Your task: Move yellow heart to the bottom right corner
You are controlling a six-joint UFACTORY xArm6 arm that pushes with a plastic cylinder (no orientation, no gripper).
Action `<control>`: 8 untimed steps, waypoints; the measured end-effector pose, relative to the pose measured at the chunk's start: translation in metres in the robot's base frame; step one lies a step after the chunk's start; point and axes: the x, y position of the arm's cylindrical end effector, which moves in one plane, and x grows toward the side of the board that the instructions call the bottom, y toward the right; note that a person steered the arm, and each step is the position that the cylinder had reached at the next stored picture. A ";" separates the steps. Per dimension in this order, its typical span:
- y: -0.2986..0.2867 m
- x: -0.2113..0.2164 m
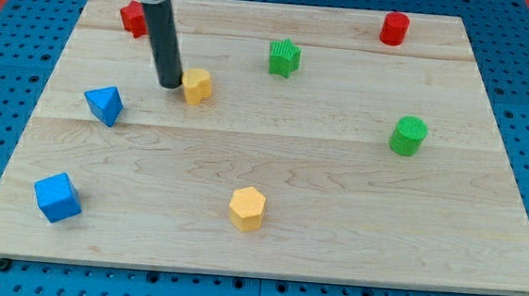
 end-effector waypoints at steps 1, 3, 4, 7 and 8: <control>0.030 0.000; 0.085 0.000; 0.107 0.012; 0.132 0.077; 0.167 0.085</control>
